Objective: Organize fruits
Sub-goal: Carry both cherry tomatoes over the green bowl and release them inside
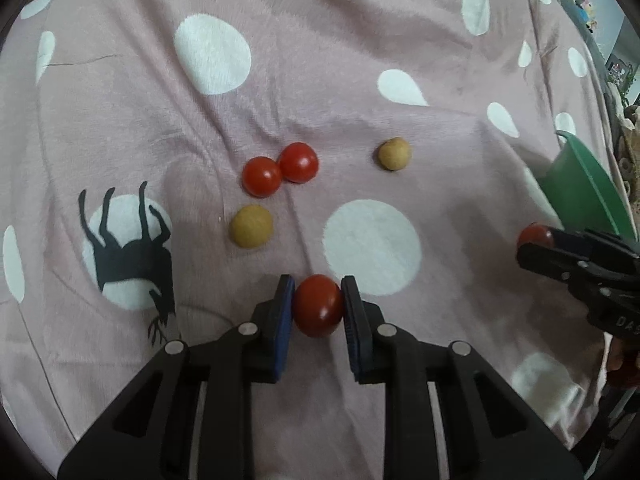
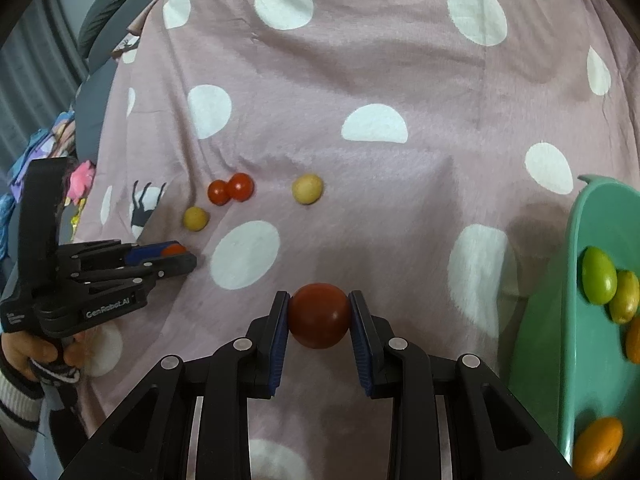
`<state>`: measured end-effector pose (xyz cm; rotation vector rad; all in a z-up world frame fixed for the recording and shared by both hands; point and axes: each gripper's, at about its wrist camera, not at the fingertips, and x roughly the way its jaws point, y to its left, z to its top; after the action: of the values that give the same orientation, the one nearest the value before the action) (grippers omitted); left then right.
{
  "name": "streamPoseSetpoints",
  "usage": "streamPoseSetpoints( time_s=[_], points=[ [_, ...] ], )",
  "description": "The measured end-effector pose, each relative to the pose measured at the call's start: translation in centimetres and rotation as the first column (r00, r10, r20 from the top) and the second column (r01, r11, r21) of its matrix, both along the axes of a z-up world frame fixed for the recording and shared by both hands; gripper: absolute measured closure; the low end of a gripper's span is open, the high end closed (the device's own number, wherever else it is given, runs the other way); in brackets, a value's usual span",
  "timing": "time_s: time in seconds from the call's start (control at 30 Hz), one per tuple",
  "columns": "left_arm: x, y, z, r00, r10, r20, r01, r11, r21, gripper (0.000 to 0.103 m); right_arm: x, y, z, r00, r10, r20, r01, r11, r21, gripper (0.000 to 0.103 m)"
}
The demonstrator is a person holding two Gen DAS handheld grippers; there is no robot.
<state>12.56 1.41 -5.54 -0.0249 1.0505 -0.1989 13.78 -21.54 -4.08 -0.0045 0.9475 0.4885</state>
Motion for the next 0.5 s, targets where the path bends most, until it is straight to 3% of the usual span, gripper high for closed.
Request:
streamPoseSetpoints(
  time_s=[0.5],
  points=[
    [-7.3, -2.2, 4.0, 0.998, -0.001, 0.06, 0.003, 0.999, -0.043, 0.08, -6.6, -1.5, 1.5, 0.999, -0.032, -0.007, 0.032, 0.997, 0.073, 0.072]
  ],
)
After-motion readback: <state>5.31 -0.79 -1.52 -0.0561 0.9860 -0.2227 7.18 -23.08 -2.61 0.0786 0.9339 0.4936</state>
